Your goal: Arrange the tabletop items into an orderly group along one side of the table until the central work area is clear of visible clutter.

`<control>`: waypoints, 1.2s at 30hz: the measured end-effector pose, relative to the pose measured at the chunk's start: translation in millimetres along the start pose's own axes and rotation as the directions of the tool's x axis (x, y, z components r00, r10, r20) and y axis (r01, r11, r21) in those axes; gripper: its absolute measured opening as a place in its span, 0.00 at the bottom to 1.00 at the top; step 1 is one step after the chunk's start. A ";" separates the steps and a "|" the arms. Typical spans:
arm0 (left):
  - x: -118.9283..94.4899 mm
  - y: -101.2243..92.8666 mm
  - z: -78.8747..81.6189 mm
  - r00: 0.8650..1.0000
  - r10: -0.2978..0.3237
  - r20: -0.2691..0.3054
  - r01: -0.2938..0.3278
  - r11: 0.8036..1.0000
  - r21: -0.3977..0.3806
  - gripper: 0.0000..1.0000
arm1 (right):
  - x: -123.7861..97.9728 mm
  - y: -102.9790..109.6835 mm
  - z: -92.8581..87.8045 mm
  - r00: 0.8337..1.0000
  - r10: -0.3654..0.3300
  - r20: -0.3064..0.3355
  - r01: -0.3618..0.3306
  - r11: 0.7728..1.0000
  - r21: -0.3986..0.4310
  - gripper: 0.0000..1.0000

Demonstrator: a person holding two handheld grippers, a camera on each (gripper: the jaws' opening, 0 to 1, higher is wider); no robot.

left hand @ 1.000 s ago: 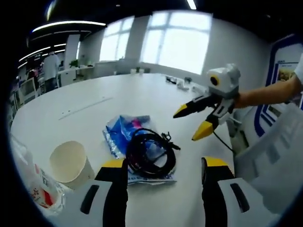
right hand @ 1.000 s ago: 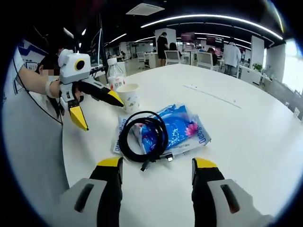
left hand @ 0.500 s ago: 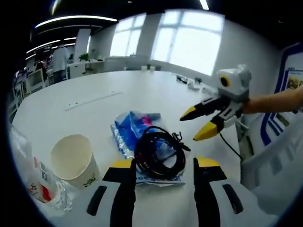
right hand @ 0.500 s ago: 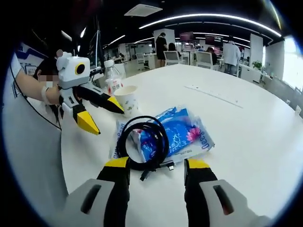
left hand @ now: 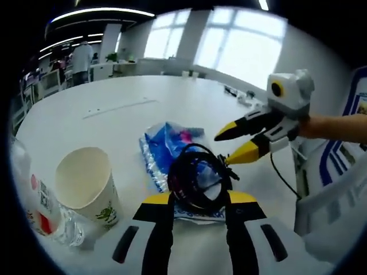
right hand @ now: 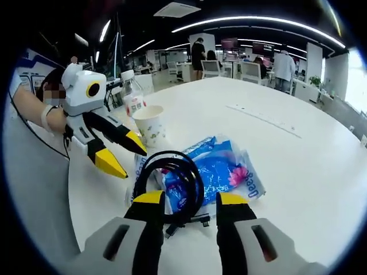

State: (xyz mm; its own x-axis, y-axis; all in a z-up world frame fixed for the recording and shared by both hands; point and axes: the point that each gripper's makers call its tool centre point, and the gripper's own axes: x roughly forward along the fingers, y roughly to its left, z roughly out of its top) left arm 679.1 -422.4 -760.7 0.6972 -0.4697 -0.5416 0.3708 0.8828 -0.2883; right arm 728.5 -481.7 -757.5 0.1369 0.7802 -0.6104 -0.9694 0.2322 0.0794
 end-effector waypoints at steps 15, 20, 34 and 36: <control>6.0 1.1 -7.3 1.000 0.003 -0.029 -0.004 0.999 -0.048 0.26 | 11.8 -4.4 -10.3 1.000 -0.009 -0.028 0.010 0.999 0.050 0.24; 8.8 -0.5 -11.7 0.999 -0.006 -0.046 0.004 0.999 -0.049 0.26 | 16.3 -2.0 -13.5 0.999 -0.019 -0.047 0.021 0.999 0.045 0.23; 8.3 5.4 -12.4 0.999 -0.013 -0.051 0.010 0.998 -0.064 0.19 | 22.7 -0.6 -21.5 0.996 -0.034 -0.080 0.039 0.998 0.057 0.19; 8.8 5.7 -12.1 0.999 -0.012 -0.051 0.009 0.998 -0.066 0.19 | 22.9 -0.7 -22.4 0.996 -0.037 -0.084 0.042 0.998 0.053 0.18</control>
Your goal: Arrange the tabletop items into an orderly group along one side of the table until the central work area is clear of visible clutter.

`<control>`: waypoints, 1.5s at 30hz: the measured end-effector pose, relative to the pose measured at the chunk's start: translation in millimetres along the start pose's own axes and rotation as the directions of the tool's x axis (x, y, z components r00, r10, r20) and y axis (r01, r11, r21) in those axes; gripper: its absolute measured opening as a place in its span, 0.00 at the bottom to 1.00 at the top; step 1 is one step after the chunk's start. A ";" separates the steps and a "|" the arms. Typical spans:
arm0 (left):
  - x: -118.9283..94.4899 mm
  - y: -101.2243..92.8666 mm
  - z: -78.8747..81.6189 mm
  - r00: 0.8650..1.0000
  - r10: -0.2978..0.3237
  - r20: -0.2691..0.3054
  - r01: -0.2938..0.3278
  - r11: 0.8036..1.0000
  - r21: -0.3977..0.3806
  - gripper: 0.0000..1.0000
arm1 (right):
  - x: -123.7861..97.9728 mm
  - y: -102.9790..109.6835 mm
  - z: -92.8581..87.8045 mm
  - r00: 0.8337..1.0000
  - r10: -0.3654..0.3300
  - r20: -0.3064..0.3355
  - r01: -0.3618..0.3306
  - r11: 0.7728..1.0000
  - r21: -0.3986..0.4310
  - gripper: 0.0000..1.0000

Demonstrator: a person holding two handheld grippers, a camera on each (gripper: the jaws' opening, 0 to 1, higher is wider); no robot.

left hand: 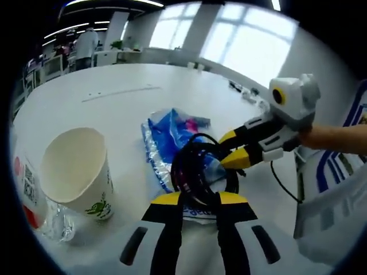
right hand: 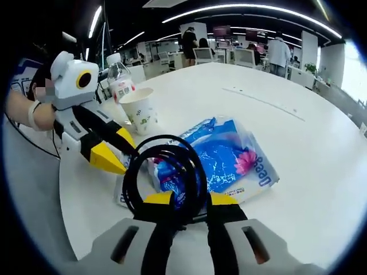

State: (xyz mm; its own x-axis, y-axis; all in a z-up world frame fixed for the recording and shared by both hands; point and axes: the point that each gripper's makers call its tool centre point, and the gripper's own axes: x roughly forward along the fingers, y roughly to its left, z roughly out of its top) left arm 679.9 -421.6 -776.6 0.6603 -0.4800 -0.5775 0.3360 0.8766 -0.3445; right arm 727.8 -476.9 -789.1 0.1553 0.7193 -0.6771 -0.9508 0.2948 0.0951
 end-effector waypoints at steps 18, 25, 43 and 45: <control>0.4 -1.0 -2.1 0.999 -0.018 0.028 0.019 0.999 -0.028 0.00 | -1.7 -6.3 -1.3 0.999 -0.033 -0.028 0.034 0.999 0.042 0.08; 1.7 -3.2 -2.6 0.999 -0.030 0.022 0.030 0.999 -0.021 0.00 | -2.6 -13.5 -1.0 0.998 -0.053 -0.026 0.055 0.995 0.085 0.05; -4.3 -10.7 3.3 0.998 -0.042 0.036 0.043 0.999 -0.009 0.00 | -12.8 -14.1 5.9 0.996 -0.086 -0.034 0.089 0.993 0.080 0.04; -6.0 -11.2 3.7 0.998 -0.042 0.038 0.042 0.999 -0.006 0.00 | -15.0 -12.6 7.7 0.996 -0.088 -0.032 0.090 0.993 0.081 0.04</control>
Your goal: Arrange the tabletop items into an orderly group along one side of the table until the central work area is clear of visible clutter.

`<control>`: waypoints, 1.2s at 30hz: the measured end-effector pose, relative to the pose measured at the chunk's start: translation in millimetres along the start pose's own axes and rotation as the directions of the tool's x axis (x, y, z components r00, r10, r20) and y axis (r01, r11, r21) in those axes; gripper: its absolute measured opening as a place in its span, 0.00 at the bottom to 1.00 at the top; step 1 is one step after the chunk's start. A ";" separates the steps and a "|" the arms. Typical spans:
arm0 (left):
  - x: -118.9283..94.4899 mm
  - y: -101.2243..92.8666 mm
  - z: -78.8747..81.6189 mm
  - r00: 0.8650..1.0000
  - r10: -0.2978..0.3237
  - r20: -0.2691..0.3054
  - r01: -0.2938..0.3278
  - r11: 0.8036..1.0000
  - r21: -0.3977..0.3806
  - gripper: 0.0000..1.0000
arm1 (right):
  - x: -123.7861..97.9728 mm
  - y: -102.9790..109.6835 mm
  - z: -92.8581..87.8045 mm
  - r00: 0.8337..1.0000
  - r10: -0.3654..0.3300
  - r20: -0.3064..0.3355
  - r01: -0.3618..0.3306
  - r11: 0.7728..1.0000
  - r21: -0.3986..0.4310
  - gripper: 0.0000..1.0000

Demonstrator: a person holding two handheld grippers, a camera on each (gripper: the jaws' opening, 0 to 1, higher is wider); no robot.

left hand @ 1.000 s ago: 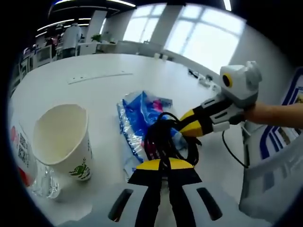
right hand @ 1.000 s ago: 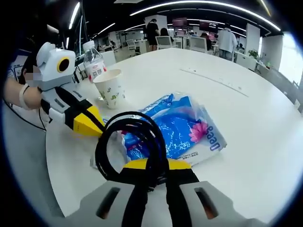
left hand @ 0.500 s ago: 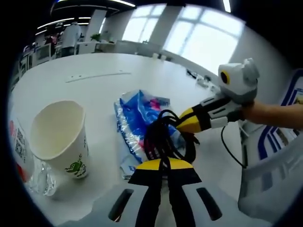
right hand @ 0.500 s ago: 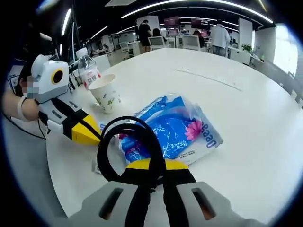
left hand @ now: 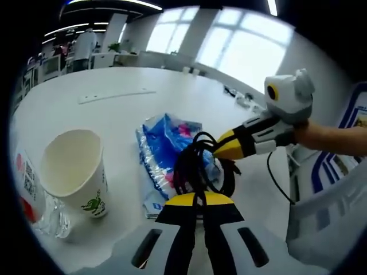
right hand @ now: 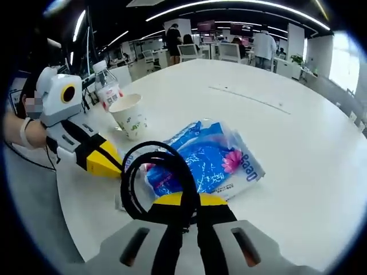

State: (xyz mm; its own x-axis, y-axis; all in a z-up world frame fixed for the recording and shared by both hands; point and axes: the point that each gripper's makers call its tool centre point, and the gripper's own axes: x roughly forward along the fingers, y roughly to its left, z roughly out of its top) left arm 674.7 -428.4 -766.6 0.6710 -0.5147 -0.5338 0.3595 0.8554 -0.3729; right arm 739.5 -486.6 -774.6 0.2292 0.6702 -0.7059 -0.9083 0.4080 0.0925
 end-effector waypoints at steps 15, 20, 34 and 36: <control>-13.6 -7.6 10.6 1.000 -0.007 0.022 0.006 0.999 0.031 0.00 | -15.4 9.8 12.8 1.000 -0.011 0.021 0.012 1.000 -0.011 0.03; -20.0 -10.3 12.9 1.000 -0.007 0.027 0.005 0.999 0.043 0.00 | -19.4 13.7 18.1 1.000 -0.009 0.026 0.010 1.000 -0.017 0.03; -37.5 -12.8 16.4 0.999 0.002 0.036 -0.004 0.998 0.061 0.00 | -27.2 29.6 29.0 1.000 0.004 0.031 -0.003 1.000 -0.031 0.03; -36.0 -16.0 17.1 0.999 -0.001 0.035 -0.001 0.998 0.062 0.00 | -30.5 28.4 27.5 1.000 0.001 0.029 0.000 1.000 -0.031 0.03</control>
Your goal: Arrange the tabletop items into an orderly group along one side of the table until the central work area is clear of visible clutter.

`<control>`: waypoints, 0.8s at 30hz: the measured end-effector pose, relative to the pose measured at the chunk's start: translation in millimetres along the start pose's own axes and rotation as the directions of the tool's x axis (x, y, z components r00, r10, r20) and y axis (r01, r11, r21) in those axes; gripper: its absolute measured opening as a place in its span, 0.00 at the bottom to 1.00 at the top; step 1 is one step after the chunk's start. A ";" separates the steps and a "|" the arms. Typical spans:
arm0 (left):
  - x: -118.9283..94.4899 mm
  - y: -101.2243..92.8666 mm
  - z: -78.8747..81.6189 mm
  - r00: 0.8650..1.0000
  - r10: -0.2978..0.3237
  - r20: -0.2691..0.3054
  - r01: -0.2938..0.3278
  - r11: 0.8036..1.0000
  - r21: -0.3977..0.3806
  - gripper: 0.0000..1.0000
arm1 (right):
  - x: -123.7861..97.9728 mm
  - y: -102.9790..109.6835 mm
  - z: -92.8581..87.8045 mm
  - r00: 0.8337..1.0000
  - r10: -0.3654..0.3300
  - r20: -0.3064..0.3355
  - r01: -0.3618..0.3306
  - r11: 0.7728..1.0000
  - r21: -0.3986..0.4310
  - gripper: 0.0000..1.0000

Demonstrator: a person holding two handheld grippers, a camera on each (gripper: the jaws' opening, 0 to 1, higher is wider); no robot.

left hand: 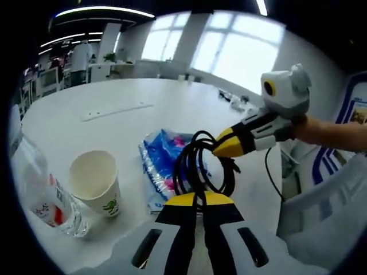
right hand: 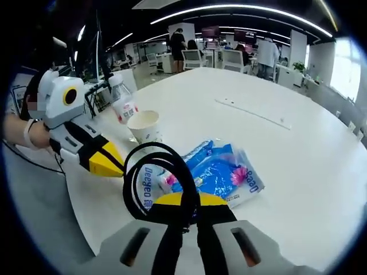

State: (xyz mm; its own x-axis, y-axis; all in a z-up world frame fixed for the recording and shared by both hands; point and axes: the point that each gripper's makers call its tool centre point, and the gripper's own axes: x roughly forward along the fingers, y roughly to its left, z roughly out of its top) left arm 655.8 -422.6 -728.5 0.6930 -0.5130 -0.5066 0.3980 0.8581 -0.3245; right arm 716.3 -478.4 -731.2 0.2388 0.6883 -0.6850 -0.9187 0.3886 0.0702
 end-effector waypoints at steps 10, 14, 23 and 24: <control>22.2 -23.9 4.0 0.999 -0.049 -0.022 0.050 0.998 0.028 0.00 | -26.9 -19.6 -21.1 0.999 -0.043 -0.011 0.043 0.998 0.039 0.03; 34.0 -39.4 3.1 0.996 -0.080 -0.034 0.081 0.996 0.034 0.00 | -38.2 -29.1 -34.2 0.998 -0.064 -0.021 0.065 0.996 0.062 0.03; 56.8 -64.9 0.0 0.989 -0.136 -0.059 0.139 0.989 0.044 0.00 | -58.1 -39.0 -62.8 0.994 -0.102 -0.044 0.107 0.986 0.126 0.03; 58.8 -67.2 -0.7 0.988 -0.142 -0.062 0.145 0.988 0.047 0.00 | -60.6 -39.7 -67.0 0.993 -0.106 -0.049 0.112 0.985 0.131 0.03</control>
State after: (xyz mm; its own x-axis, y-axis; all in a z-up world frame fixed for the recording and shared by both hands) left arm 669.4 -510.4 -737.0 0.5911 -0.6300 -0.5037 0.5220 0.7748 -0.3566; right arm 717.2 -576.6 -741.1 0.3195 0.6124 -0.7231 -0.8369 0.5402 0.0877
